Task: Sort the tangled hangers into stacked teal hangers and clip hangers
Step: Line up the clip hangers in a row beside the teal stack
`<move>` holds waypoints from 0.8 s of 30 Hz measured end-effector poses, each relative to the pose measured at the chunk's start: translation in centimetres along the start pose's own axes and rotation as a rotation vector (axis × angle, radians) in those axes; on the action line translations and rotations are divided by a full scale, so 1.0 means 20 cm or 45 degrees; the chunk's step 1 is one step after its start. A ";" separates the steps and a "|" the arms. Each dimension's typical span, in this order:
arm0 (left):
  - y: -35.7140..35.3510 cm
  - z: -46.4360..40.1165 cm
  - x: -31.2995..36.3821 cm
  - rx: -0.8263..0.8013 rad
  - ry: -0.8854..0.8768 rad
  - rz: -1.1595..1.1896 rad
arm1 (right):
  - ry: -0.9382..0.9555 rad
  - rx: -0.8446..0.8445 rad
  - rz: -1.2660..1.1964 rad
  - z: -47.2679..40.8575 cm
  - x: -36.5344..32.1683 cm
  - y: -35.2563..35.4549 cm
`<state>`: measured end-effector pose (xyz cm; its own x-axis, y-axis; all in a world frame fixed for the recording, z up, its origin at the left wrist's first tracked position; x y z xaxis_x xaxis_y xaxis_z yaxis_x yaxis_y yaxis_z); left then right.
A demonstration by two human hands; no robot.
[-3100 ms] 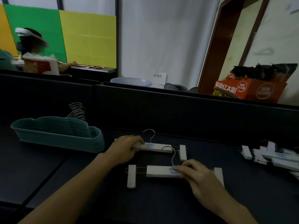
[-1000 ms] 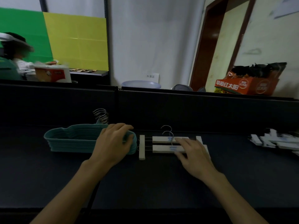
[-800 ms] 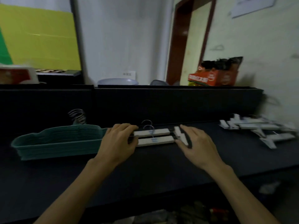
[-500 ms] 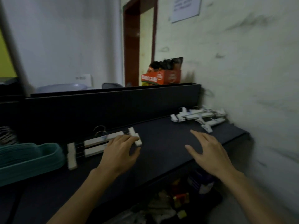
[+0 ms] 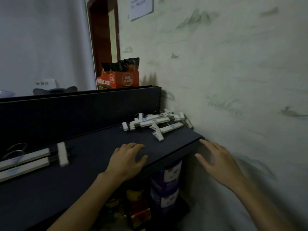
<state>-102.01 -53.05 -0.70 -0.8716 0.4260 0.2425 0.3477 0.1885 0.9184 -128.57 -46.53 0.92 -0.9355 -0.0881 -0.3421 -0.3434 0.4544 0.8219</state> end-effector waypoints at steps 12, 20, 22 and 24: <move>-0.08 -0.40 0.02 0.123 0.148 0.016 | 0.119 -0.134 -0.174 -0.35 0.24 -0.28; -0.06 -0.79 -0.21 0.221 0.141 0.056 | 0.242 -0.238 -0.161 -0.70 0.13 -0.51; -0.08 -0.89 -0.27 0.191 0.159 0.057 | 0.255 -0.251 -0.153 -0.79 0.13 -0.55; -0.11 -0.98 -0.33 0.154 0.172 0.066 | 0.259 -0.282 -0.166 -0.87 0.12 -0.59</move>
<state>-103.84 -73.64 1.88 -0.8872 0.3168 0.3354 0.4250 0.2781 0.8614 -128.32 -67.52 -1.62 -0.8722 -0.3182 -0.3716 -0.4504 0.2256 0.8639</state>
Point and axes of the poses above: each hand's wrist, its own z-axis away from the middle knuckle, its own y-axis out of the back of the hand, x = y × z, the point moved 10 cm from there along -z, towards the middle knuckle, and after that the axes turned 1 degree about -x, right-handed, at the moved point
